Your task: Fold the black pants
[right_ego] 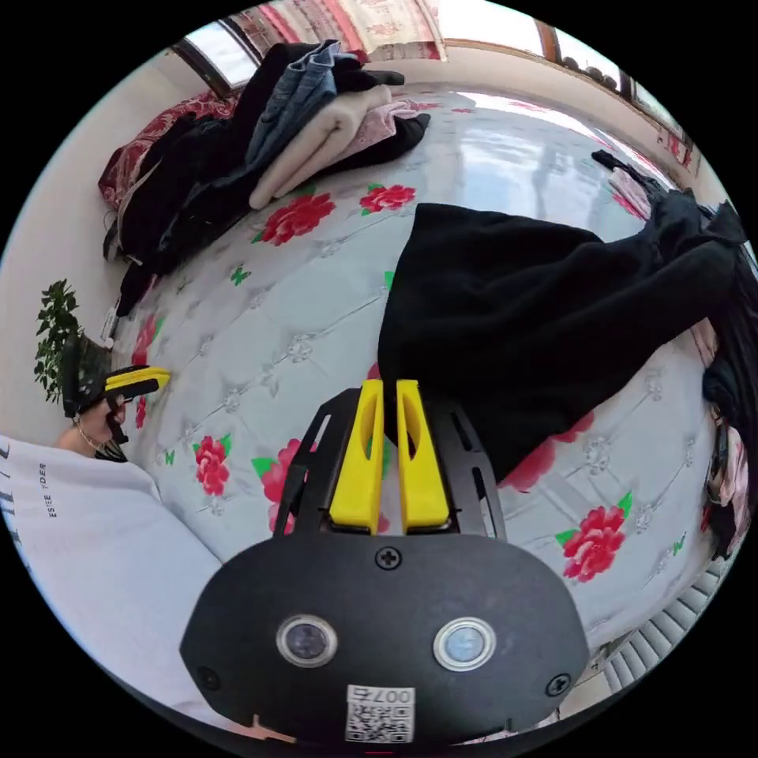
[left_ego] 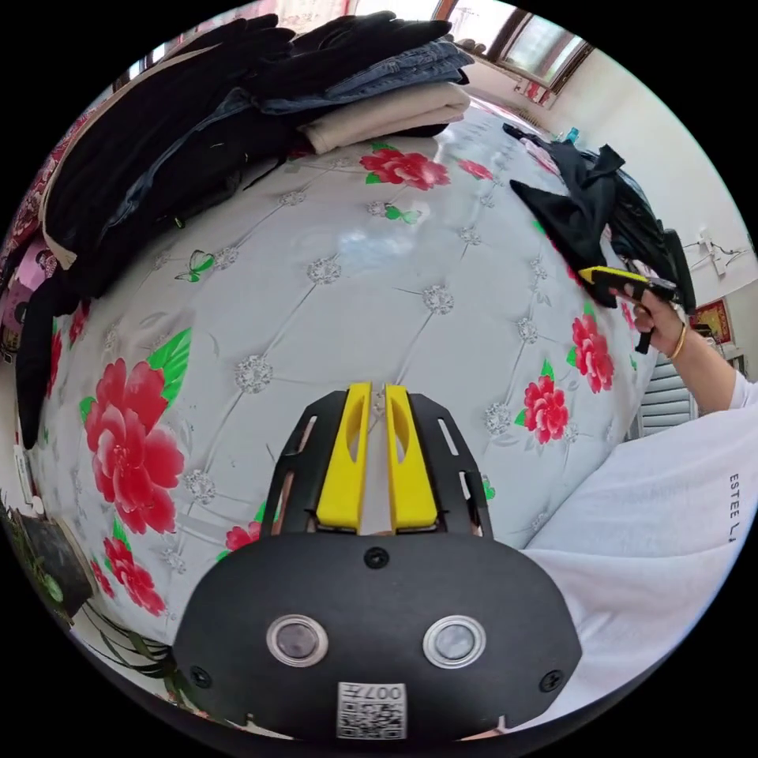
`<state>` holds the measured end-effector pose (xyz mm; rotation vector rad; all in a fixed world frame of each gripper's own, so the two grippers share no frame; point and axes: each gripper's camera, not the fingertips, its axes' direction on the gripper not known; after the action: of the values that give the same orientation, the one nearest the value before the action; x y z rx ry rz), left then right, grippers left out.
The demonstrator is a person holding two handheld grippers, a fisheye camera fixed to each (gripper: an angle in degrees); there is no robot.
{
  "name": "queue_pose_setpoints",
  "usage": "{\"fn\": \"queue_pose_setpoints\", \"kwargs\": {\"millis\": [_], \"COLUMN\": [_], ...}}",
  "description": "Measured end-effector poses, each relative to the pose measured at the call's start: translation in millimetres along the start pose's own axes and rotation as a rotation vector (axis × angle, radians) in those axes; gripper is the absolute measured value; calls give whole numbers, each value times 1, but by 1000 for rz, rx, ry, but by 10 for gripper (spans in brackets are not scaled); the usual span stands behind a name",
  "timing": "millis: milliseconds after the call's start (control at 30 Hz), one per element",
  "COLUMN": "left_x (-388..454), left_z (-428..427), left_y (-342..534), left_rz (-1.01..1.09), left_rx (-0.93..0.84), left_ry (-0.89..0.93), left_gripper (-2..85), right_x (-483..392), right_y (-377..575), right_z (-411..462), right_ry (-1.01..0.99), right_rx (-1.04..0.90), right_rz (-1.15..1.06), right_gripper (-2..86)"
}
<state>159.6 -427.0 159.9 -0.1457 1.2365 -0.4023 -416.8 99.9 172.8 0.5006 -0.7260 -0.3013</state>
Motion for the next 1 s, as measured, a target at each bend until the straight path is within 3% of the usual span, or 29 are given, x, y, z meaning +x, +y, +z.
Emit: {"fn": "queue_pose_setpoints", "kwargs": {"millis": [100, 233, 333, 400, 667, 767, 900, 1000], "left_x": [10, 3, -22, -33, 0, 37, 84, 69], "left_z": [-15, -41, -60, -72, -77, -44, -29, -26], "left_y": [23, 68, 106, 129, 163, 155, 163, 159], "left_rz": [32, 21, -48, -80, 48, 133, 272, 250], "left_rx": [77, 125, 144, 160, 173, 48, 30, -47], "left_ry": [87, 46, 11, -19, 29, 86, -226, -531], "left_gripper": [53, 59, 60, 61, 84, 81, 31, 26], "right_x": [-92, -205, -253, -256, -150, -87, -13, 24], "right_y": [26, 34, 33, 30, 59, 89, 137, 160], "right_z": [33, 74, 63, 48, 16, 1, -36, -61], "right_ry": [-231, -594, -663, -654, -506, -418, -262, -176], "right_rx": [-85, -222, -277, -228, -70, -20, 118, 210], "right_rz": [-168, -368, -628, -655, -286, -73, 197, 319], "right_gripper": [20, 31, 37, 40, 52, 54, 54, 55]}}
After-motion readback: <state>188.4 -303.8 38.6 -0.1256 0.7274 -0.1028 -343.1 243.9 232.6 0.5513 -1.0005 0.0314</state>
